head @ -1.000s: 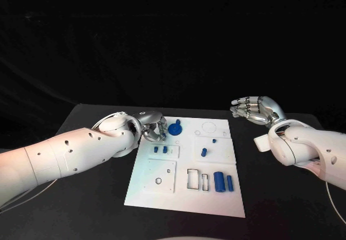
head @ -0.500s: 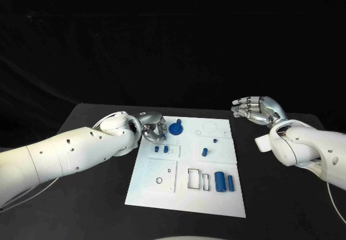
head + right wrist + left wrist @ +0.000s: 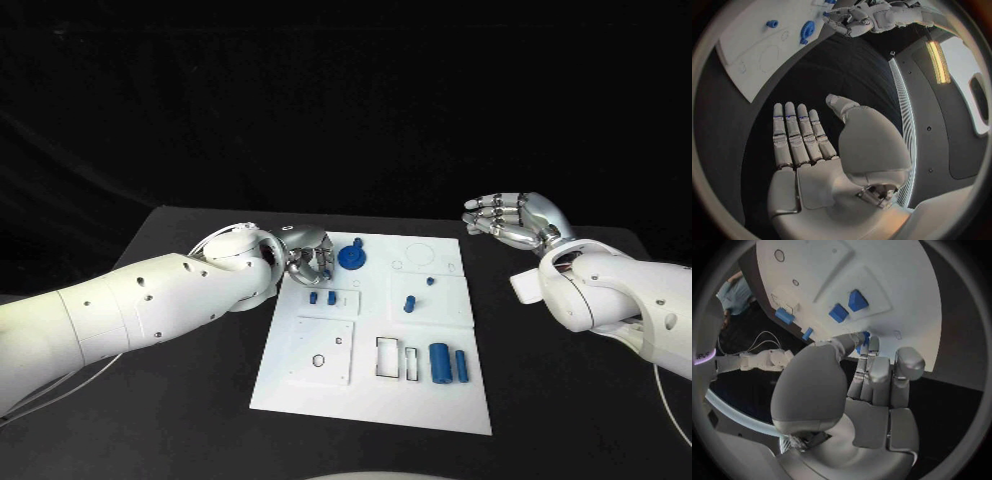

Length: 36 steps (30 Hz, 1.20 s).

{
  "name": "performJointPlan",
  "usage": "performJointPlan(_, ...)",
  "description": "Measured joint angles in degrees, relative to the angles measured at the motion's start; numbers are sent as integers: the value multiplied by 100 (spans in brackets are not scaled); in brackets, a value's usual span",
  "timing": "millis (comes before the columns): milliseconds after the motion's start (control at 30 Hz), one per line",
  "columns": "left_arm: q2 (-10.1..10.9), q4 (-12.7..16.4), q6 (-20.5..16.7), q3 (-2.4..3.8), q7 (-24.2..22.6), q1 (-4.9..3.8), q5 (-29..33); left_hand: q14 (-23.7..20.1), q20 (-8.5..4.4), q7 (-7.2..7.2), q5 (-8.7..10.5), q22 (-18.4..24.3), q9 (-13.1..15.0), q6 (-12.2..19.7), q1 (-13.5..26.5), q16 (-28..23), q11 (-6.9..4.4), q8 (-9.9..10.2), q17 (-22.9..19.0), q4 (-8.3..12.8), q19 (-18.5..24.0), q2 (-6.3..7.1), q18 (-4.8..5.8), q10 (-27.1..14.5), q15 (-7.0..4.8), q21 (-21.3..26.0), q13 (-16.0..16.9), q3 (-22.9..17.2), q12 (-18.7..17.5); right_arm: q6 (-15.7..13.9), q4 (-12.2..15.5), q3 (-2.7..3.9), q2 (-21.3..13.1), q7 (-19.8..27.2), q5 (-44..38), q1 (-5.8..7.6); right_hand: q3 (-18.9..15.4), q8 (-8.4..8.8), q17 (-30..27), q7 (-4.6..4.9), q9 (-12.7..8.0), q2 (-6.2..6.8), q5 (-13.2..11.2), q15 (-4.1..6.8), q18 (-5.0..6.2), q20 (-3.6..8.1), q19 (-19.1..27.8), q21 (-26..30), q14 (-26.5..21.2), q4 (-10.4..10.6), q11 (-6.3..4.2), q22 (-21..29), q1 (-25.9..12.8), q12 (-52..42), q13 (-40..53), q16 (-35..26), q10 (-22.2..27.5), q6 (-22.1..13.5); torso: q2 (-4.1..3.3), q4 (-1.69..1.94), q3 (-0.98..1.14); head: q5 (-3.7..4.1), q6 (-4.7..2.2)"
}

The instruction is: Assemble the parts on the task board

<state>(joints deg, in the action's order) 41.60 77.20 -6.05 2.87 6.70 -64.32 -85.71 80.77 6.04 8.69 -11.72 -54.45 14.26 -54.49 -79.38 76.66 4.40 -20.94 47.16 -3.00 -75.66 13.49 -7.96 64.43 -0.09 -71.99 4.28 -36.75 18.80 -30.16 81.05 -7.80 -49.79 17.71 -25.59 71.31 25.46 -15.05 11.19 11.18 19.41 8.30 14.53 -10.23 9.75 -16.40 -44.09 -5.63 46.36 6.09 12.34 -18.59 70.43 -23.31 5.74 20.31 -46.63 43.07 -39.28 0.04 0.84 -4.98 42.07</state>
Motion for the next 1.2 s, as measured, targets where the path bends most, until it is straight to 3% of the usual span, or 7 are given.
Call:
performJointPlan(567,-9,-17,191,-1,67,-1,122,0,0,0,0,11,0,0,23,-22,20,0,-33,0,0,23,0,20,0,0,0,32,-35,0,-2,0,1,2,2,-1,0,0,0,0,0,0,0,0,0,0,0,0,0,0,0,0,0,0,0,0,0,0,1,5,-4,-4,9)
performJointPlan(1200,-25,-13,162,-3,109,1,148,0,0,-21,21,13,1,-20,46,-22,0,22,-35,0,0,1,-1,41,0,1,5,31,-62,0,-11,0,6,6,3,-9,-24,-23,-18,0,-13,0,0,0,0,0,0,0,0,24,0,20,0,-29,-26,0,0,0,-1,2,-3,-5,-2)
